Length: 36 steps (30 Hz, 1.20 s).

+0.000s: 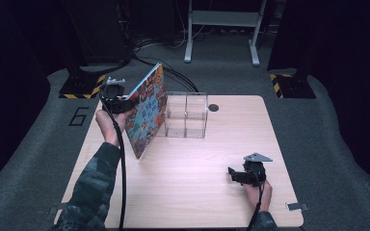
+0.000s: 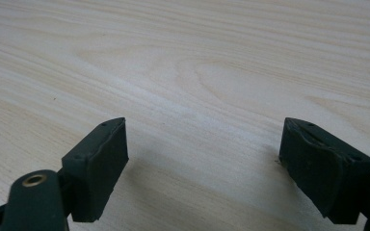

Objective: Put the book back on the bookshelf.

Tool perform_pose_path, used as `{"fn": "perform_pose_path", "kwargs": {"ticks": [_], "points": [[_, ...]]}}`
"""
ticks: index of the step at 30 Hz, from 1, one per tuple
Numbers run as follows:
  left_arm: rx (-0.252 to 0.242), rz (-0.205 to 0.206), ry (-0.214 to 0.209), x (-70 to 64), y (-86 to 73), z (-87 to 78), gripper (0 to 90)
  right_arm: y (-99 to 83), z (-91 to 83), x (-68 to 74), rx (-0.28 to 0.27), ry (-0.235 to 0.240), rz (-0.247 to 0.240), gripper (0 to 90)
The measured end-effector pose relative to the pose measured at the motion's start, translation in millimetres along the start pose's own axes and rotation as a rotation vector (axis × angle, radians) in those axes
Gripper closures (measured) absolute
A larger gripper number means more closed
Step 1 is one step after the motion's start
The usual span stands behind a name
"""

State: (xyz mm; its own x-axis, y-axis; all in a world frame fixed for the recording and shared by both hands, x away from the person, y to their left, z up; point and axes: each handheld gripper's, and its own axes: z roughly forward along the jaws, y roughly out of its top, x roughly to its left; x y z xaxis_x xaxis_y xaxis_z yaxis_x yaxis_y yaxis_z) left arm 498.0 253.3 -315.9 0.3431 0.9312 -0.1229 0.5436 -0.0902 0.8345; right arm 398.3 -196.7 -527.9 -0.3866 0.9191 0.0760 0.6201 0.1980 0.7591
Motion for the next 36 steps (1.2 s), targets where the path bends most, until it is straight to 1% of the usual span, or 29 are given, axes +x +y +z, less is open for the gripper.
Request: {"fn": "perform_pose_path", "kwargs": {"ticks": [1,2,3,4,5,6,7,9,12,13,15,16,17,18,19,20,21,22,24,25,26,28,29,31,33,36], "points": [[-0.008,-0.012,0.001,-0.5,-1.8,0.3,79.6,0.0,-0.1,-0.1,0.001,0.002,-0.001,17.0],[-0.010,-0.007,0.003,0.1,-3.4,0.2,79.5,0.0,0.0,0.0,0.000,0.000,0.000,17.0],[-0.016,-0.014,0.004,0.3,-5.5,0.1,79.4,-0.2,-0.3,-0.5,0.003,0.003,-0.008,17.0],[-0.026,-0.024,0.004,0.8,-7.8,0.5,79.4,0.0,0.0,0.1,0.000,0.000,0.000,17.0],[-0.026,-0.032,-0.001,2.1,-10.1,-0.1,79.3,-0.1,-0.1,-0.1,0.001,0.000,-0.002,17.0],[-0.036,-0.042,-0.002,3.6,-12.5,0.1,79.0,-0.1,-0.4,-0.1,0.002,0.004,-0.003,17.0],[-0.033,-0.046,-0.004,5.2,-14.7,-0.3,78.8,0.0,-0.4,0.3,-0.001,0.009,0.004,17.0],[-0.053,-0.068,-0.014,8.4,-18.7,-1.2,78.1,0.1,-0.3,0.6,-0.003,0.009,0.008,17.0],[-0.047,-0.059,-0.029,9.7,-20.1,-3.2,75.3,0.0,-0.3,0.7,-0.002,0.008,0.006,17.0],[-0.046,-0.057,-0.032,9.9,-20.5,-3.6,72.9,0.0,-0.5,1.0,0.000,0.008,0.010,17.0],[-0.045,-0.040,-0.024,10.3,-21.3,-4.4,66.6,0.0,-0.5,0.9,0.000,0.007,0.010,17.0],[-0.044,-0.043,-0.033,10.9,-22.0,-4.9,64.5,-0.1,-0.6,1.0,0.000,0.007,0.011,17.1],[-0.031,-0.039,-0.039,11.4,-22.7,-5.3,62.0,-0.1,-0.6,1.0,0.000,0.007,0.011,17.0],[-0.029,-0.037,-0.038,10.8,-23.2,-6.2,56.8,-0.1,-0.5,0.3,0.003,0.002,-0.001,17.0],[-0.025,-0.025,-0.033,10.4,-23.8,-7.2,53.8,-0.2,-0.5,0.4,0.004,0.001,0.000,17.0],[-0.015,-0.018,-0.039,10.1,-24.4,-7.7,49.8,-0.2,-0.5,0.3,0.004,0.001,0.000,17.0],[-0.014,-0.016,-0.042,9.7,-25.7,-8.8,45.7,-0.2,-0.5,0.2,0.004,0.001,-0.002,17.0],[-0.023,-0.016,-0.039,8.7,-27.4,-9.7,42.1,-0.2,-0.5,0.5,0.004,0.001,0.002,17.0],[-0.015,-0.009,-0.057,9.1,-30.2,-13.6,34.7,-0.2,-0.5,0.3,0.004,0.001,-0.001,17.0],[-0.029,-0.002,-0.060,9.4,-31.7,-15.1,31.6,-0.2,-0.4,0.5,0.004,-0.001,0.002,17.0],[-0.031,0.000,-0.075,9.3,-33.1,-17.1,29.1,-0.2,-0.5,0.2,0.004,0.001,-0.002,17.0],[-0.037,0.007,-0.086,8.4,-35.6,-21.3,20.7,-0.1,-0.4,0.0,0.003,0.002,-0.004,17.0],[-0.049,0.011,-0.087,7.4,-36.9,-22.9,18.7,-0.1,-0.3,0.2,0.002,0.001,-0.003,17.0],[-0.055,0.019,-0.099,6.5,-39.3,-28.1,14.9,-0.1,-0.4,0.1,0.003,0.001,-0.004,17.0],[-0.066,0.035,-0.098,5.0,-42.3,-33.2,15.0,-0.1,-0.4,0.1,0.004,0.001,-0.004,17.0],[-0.091,0.040,-0.096,3.7,-49.2,-40.3,14.9,-0.1,-0.4,0.1,0.004,0.001,-0.005,17.0]]}}
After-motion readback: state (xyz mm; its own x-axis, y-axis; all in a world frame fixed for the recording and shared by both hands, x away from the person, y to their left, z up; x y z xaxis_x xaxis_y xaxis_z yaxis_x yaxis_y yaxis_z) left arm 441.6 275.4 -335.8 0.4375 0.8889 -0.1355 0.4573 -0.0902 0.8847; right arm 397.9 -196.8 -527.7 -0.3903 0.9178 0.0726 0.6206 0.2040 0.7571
